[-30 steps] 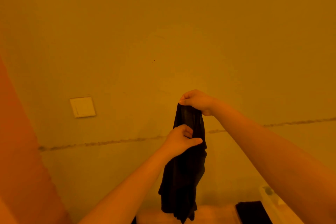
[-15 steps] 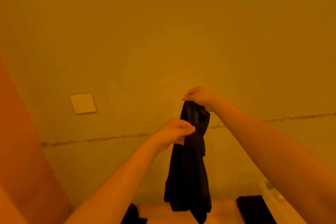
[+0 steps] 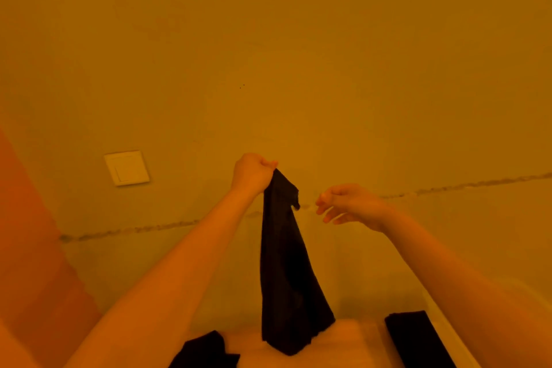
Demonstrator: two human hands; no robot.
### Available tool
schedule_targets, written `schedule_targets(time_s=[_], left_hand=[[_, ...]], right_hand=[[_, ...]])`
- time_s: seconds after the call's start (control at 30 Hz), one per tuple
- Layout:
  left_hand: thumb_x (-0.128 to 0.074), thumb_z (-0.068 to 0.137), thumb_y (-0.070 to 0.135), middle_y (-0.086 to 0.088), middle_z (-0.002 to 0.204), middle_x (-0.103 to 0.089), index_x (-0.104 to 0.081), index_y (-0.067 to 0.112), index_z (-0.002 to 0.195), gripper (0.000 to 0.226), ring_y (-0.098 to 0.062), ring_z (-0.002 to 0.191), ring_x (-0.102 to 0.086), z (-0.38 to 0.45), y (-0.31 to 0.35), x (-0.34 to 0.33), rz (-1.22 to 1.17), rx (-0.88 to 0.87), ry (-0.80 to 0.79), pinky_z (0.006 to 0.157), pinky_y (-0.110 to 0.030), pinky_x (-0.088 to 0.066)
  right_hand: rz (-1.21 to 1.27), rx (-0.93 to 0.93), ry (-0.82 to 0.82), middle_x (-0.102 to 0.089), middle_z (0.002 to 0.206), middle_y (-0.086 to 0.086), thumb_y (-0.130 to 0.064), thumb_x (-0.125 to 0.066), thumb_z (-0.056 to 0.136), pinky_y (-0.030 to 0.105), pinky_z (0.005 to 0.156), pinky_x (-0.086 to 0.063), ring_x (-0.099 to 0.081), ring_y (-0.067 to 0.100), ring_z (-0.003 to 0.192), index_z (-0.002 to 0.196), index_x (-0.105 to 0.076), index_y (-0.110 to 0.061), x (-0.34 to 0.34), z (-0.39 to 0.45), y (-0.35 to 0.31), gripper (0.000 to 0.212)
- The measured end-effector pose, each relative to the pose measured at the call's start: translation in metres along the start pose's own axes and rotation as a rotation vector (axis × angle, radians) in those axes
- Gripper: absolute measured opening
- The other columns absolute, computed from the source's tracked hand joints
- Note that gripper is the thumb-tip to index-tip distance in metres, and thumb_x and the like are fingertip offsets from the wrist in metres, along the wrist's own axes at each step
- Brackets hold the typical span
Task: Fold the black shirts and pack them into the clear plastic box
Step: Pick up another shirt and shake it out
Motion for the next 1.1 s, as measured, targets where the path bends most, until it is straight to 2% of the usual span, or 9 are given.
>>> schedule_targets(time_s=[0.1,0.2,0.4,0.47,0.57,0.73,0.87,0.97,1.1], left_hand=[[-0.05,0.095,0.025,-0.004,0.069,-0.051,-0.043,0.014,0.061,0.036,-0.019,0.066,-0.055,0.0,0.018,0.012,0.047,-0.099,0.056,0.056,-0.031,-0.046],[-0.047,0.097,0.018,-0.009,0.081,-0.055,-0.049,0.011,0.072,0.027,-0.024,0.082,-0.059,0.002,0.02,0.01,-0.523,0.078,-0.033,0.069,-0.036,-0.053],[-0.041,0.1,0.019,-0.003,0.072,-0.06,-0.051,0.011,0.079,0.025,-0.009,0.058,-0.061,0.004,0.036,0.026,-0.876,0.052,-0.121,0.05,-0.019,-0.05],[-0.039,0.1,0.02,0.0,0.064,-0.064,-0.052,0.011,0.079,0.027,-0.007,0.053,-0.063,0.003,0.041,0.032,-0.91,0.001,-0.161,0.049,-0.019,-0.05],[-0.038,0.1,0.023,-0.002,0.074,-0.061,-0.051,0.013,0.079,0.027,-0.011,0.067,-0.06,0.005,0.042,0.047,-0.873,-0.042,-0.142,0.061,-0.025,-0.048],[-0.038,0.1,0.022,0.004,0.064,-0.064,-0.049,0.016,0.076,0.027,-0.005,0.055,-0.062,0.015,0.017,0.082,-0.901,-0.043,-0.035,0.047,-0.017,-0.047],[-0.035,0.101,0.019,0.004,0.063,-0.063,-0.048,0.016,0.076,0.028,-0.003,0.052,-0.059,0.022,-0.013,0.105,-0.881,-0.037,0.035,0.046,-0.015,-0.044],[-0.035,0.101,0.018,-0.001,0.07,-0.057,-0.048,0.016,0.076,0.028,-0.01,0.061,-0.053,0.026,-0.033,0.116,-0.925,-0.016,0.093,0.052,-0.02,-0.04],[-0.035,0.101,0.016,0.006,0.056,-0.061,-0.048,0.015,0.075,0.029,-0.004,0.049,-0.055,0.029,-0.05,0.121,-0.942,0.008,0.141,0.042,-0.015,-0.039]], right_hand=[[-0.038,-0.033,-0.063,-0.068,0.087,0.002,-0.031,-0.054,0.091,0.024,0.067,-0.051,-0.065,0.012,0.072,0.088,-0.065,-0.017,-0.018,0.003,0.012,0.018],[0.058,-0.038,-0.096,-0.068,0.092,0.003,-0.032,-0.052,0.092,0.026,0.073,-0.051,-0.065,0.014,0.08,0.092,-0.065,-0.017,-0.032,0.006,0.01,0.021],[0.297,0.172,-0.058,-0.063,0.117,-0.001,-0.054,-0.076,0.062,0.032,0.09,-0.047,-0.059,0.017,0.109,0.118,-0.057,-0.022,-0.042,0.016,-0.034,0.068],[0.282,0.21,-0.149,-0.063,0.117,-0.004,-0.042,-0.075,0.068,0.029,0.09,-0.047,-0.059,0.013,0.11,0.122,-0.054,-0.022,-0.051,0.018,-0.049,0.062],[0.149,0.158,-0.306,-0.065,0.114,-0.001,-0.016,-0.061,0.087,0.028,0.089,-0.049,-0.061,0.015,0.107,0.116,-0.057,-0.016,-0.064,0.02,-0.052,0.03],[-0.347,0.049,-0.463,-0.065,0.064,-0.016,-0.025,-0.071,0.077,0.018,0.067,-0.042,-0.056,-0.005,0.064,0.07,-0.066,-0.023,-0.052,0.021,-0.029,0.009],[-0.816,-0.024,-0.4,-0.063,0.082,-0.007,-0.022,-0.068,0.083,0.014,0.068,-0.041,-0.055,0.005,0.077,0.097,-0.069,-0.015,-0.015,0.028,-0.016,0.016],[-0.979,-0.082,-0.311,-0.055,0.074,-0.007,-0.02,-0.069,0.082,0.019,0.062,-0.041,-0.051,0.009,0.073,0.086,-0.063,-0.018,0.011,0.03,-0.018,0.008],[-1.166,0.07,-0.002,-0.045,0.12,0.001,-0.03,-0.07,0.08,0.033,0.096,-0.034,-0.041,0.018,0.115,0.107,-0.063,-0.014,0.037,0.032,-0.038,0.033]])
Point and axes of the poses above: each hand's wrist, its own z-axis towards the middle knuckle, its own x-axis out of the back of the hand, y = z × x, the point moved 6 cm from there along z, towards the middle knuckle
